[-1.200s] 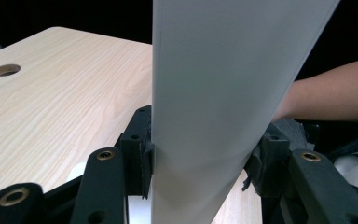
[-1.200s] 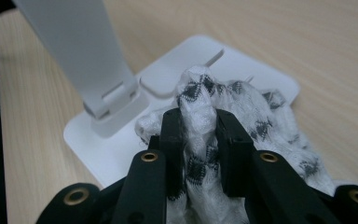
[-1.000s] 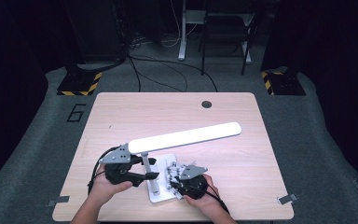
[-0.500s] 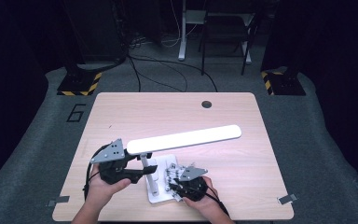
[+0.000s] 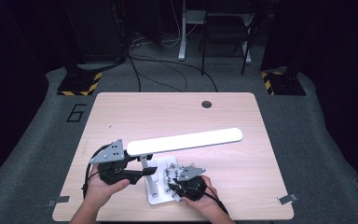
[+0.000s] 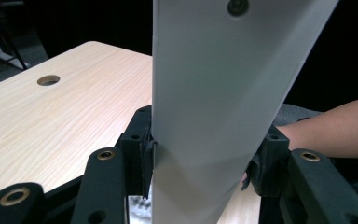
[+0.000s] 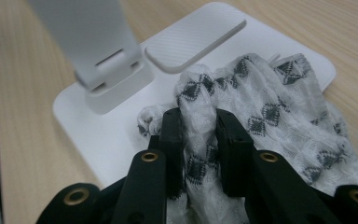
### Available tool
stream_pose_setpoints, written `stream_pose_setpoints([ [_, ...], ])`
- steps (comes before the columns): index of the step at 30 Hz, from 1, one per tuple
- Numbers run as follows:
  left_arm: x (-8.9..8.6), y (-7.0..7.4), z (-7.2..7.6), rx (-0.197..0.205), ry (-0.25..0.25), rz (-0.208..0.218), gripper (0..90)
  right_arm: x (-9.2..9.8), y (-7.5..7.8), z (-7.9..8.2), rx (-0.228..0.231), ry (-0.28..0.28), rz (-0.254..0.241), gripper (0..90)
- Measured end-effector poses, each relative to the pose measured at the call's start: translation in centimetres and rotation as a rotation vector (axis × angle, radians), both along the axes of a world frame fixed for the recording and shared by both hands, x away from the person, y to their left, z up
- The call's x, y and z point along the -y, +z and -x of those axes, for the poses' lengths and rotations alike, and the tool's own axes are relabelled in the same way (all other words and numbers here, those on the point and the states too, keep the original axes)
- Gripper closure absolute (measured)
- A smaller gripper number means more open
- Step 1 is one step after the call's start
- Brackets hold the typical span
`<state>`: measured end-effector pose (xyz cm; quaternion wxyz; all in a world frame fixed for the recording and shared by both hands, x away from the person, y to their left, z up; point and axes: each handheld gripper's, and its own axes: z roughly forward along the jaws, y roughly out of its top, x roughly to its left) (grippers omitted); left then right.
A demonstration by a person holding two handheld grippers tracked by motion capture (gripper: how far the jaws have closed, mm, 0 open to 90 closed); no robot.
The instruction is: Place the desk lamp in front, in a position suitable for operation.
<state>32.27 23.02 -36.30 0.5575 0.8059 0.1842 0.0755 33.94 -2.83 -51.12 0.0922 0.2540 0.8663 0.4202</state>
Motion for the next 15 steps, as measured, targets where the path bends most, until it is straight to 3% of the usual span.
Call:
stream_pose_setpoints([
  [3, 0.0, -0.1, 0.1, 0.002, 0.005, -0.004, 51.2, -0.1, -0.3, -2.0, 0.01, -0.014, -0.021, 74.4],
  [7, 0.4, -0.2, 0.3, 0.039, 0.028, -0.036, 51.9, -0.7, -0.4, -4.1, 0.017, -0.065, -0.038, 74.4],
  [9, 0.3, -0.2, 0.2, 0.033, 0.018, -0.038, 52.0, -1.3, -0.4, -5.4, 0.045, -0.08, -0.017, 74.3],
  [15, 0.2, -0.4, 0.0, 0.029, 0.009, -0.025, 51.7, -2.3, -0.3, -8.3, 0.039, -0.154, -0.018, 74.3],
])
